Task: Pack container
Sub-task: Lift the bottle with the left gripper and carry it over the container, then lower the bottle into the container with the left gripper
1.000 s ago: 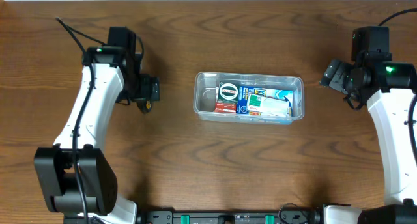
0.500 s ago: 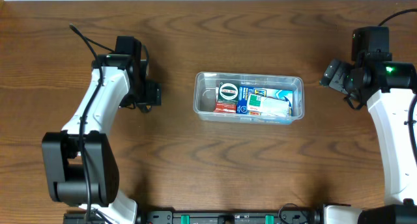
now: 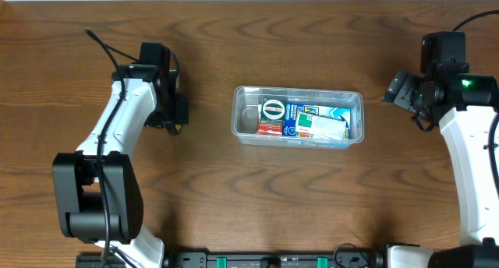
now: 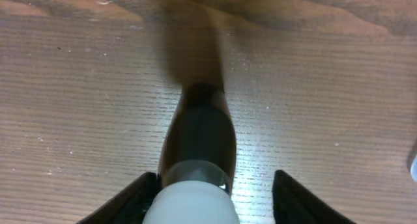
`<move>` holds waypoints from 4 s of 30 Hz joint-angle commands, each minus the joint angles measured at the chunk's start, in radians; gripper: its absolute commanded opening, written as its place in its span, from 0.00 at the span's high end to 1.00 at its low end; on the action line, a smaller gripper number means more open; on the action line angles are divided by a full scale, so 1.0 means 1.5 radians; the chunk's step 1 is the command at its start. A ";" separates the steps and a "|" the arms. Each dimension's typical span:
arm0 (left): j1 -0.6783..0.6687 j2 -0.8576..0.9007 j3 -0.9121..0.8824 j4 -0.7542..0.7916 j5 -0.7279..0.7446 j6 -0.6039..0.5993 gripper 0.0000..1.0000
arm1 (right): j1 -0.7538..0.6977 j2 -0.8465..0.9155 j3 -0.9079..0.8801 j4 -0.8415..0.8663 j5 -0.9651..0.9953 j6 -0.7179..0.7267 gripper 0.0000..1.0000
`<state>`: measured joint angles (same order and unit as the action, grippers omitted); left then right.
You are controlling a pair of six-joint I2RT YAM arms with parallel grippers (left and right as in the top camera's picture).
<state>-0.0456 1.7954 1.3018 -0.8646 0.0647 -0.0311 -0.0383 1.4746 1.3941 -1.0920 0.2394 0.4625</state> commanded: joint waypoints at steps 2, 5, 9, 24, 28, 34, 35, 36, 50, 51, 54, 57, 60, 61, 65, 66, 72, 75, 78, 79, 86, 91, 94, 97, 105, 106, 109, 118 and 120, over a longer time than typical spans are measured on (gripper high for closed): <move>0.002 0.006 0.000 -0.001 0.000 0.000 0.55 | -0.005 -0.006 0.008 -0.001 0.004 0.000 0.01; 0.002 0.006 0.001 -0.003 -0.001 0.001 0.62 | -0.005 -0.006 0.008 -0.001 0.004 0.000 0.01; 0.002 0.006 0.011 -0.018 -0.001 0.001 0.71 | -0.005 -0.006 0.008 -0.001 0.004 0.000 0.01; -0.003 0.005 0.247 -0.278 0.003 0.000 0.74 | -0.005 -0.006 0.008 0.000 0.004 0.000 0.01; -0.021 0.004 0.319 -0.346 0.035 0.001 0.74 | -0.005 -0.006 0.008 -0.001 0.004 0.000 0.01; -0.056 -0.013 0.384 -0.378 0.134 0.001 0.74 | -0.005 -0.006 0.008 -0.001 0.004 0.000 0.01; -0.064 -0.019 0.390 -0.378 0.146 0.001 0.74 | -0.005 -0.006 0.008 -0.001 0.004 0.000 0.01; -0.072 -0.024 0.394 -0.378 0.152 0.000 0.74 | -0.005 -0.006 0.008 -0.001 0.004 0.000 0.01; -0.252 -0.051 0.397 -0.316 0.134 -0.057 0.74 | -0.005 -0.006 0.008 -0.001 0.004 0.000 0.01; -0.262 -0.051 0.396 -0.308 0.119 -0.072 0.74 | -0.005 -0.006 0.008 -0.001 0.004 0.000 0.01; -0.291 -0.051 0.391 -0.295 0.073 -0.101 0.74 | -0.005 -0.006 0.008 -0.001 0.004 0.000 0.01; -0.312 -0.051 0.381 -0.289 0.028 -0.137 0.74 | -0.005 -0.006 0.008 -0.001 0.004 0.000 0.01; -0.327 -0.049 0.368 -0.282 -0.014 -0.171 0.74 | -0.005 -0.006 0.008 -0.001 0.004 0.000 0.01; -0.331 -0.046 0.365 -0.282 -0.027 -0.182 0.74 | -0.005 -0.006 0.008 -0.001 0.004 0.000 0.01; -0.339 -0.026 0.363 -0.273 -0.039 -0.203 0.74 | -0.005 -0.006 0.008 -0.001 0.004 0.000 0.01; -0.341 -0.017 0.363 -0.270 -0.039 -0.208 0.74 | -0.005 -0.006 0.008 -0.001 0.004 0.000 0.01; -0.356 0.047 0.363 -0.272 -0.038 -0.218 0.74 | -0.005 -0.006 0.008 -0.001 0.004 0.000 0.01; -0.364 0.078 0.363 -0.281 -0.038 -0.218 0.73 | -0.005 -0.006 0.008 -0.001 0.004 0.000 0.01; -0.368 0.103 0.363 -0.293 -0.038 -0.218 0.74 | -0.005 -0.006 0.008 -0.001 0.004 0.000 0.01; -0.368 0.109 0.362 -0.297 -0.039 -0.218 0.73 | -0.005 -0.006 0.008 -0.001 0.004 0.000 0.01; -0.365 0.130 0.360 -0.315 -0.041 -0.217 0.74 | -0.005 -0.006 0.008 -0.001 0.004 0.000 0.01; -0.365 0.144 0.359 -0.317 -0.041 -0.217 0.74 | -0.005 -0.006 0.008 -0.001 0.004 0.000 0.01; -0.365 0.151 0.351 -0.318 -0.041 -0.217 0.74 | -0.005 -0.006 0.008 -0.001 0.004 0.000 0.01; -0.365 0.152 0.333 -0.305 -0.041 -0.217 0.74 | -0.005 -0.006 0.008 -0.001 0.004 0.000 0.01; -0.365 0.152 0.294 -0.250 -0.041 -0.215 0.73 | -0.005 -0.006 0.008 -0.001 0.004 0.000 0.01; -0.365 0.152 0.289 -0.242 -0.041 -0.214 0.73 | -0.005 -0.006 0.008 -0.001 0.004 0.000 0.01; -0.364 0.152 0.276 -0.227 -0.041 -0.214 0.73 | -0.005 -0.006 0.008 -0.001 0.004 0.000 0.01; -0.364 0.152 0.265 -0.197 -0.044 -0.215 0.73 | -0.005 -0.006 0.008 -0.001 0.004 0.000 0.01; -0.364 0.152 0.264 -0.192 -0.044 -0.215 0.73 | -0.005 -0.006 0.008 -0.001 0.004 0.000 0.01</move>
<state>-0.5964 2.0163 1.6981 -1.1606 0.0170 -0.3439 -0.0383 1.4742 1.3941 -1.0920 0.2390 0.4625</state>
